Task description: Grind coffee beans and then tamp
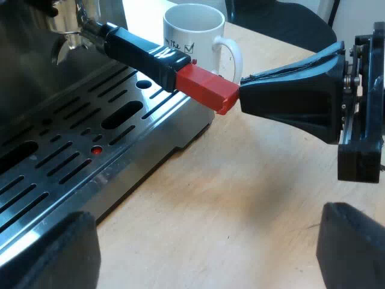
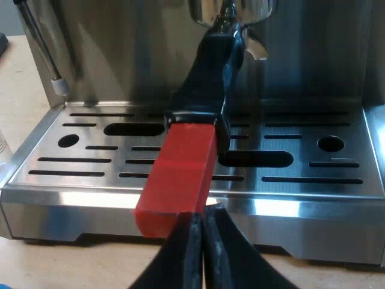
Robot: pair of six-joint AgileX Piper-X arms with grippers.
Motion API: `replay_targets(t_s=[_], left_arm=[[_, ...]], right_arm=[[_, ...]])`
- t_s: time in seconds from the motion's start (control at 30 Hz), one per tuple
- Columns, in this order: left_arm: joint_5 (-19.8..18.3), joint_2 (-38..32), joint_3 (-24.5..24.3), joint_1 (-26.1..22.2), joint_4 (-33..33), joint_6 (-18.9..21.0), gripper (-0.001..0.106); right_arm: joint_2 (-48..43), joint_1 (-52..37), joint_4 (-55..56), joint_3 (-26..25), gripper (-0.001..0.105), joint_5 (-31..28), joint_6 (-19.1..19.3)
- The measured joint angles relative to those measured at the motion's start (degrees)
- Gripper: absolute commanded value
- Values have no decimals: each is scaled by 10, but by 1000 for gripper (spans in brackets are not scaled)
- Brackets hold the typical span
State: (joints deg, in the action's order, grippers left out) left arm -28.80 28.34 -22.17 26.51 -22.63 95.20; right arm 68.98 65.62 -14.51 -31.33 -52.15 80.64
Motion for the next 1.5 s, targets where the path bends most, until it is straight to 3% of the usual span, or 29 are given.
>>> replay_targets(t_s=[0.37, 0.63, 1.0, 1.13, 1.23, 1.33, 1.37, 1.5], left_arm=[[0, 0, 0, 0, 0, 0, 77], [0, 0, 0, 0, 0, 0, 77], [0, 0, 0, 0, 0, 0, 77], [0, 0, 0, 0, 0, 0, 77], [0, 0, 0, 0, 0, 0, 77], [0, 0, 0, 0, 0, 0, 77], [0, 0, 0, 0, 0, 0, 77], [0, 0, 0, 0, 0, 0, 77]], right_arm=[[-33, 5, 57, 0, 0, -16, 1], [-56, 58, 126, 0, 0, -38, 1], [-99, 125, 135, 0, 0, -49, 1], [-130, 143, 135, 0, 1, -60, 28], [-149, 159, 135, 0, 18, -60, 58], [-163, 166, 135, 0, 41, -57, 73], [-166, 166, 135, 0, 55, -57, 74], [-169, 166, 136, -1, 65, -53, 94]])
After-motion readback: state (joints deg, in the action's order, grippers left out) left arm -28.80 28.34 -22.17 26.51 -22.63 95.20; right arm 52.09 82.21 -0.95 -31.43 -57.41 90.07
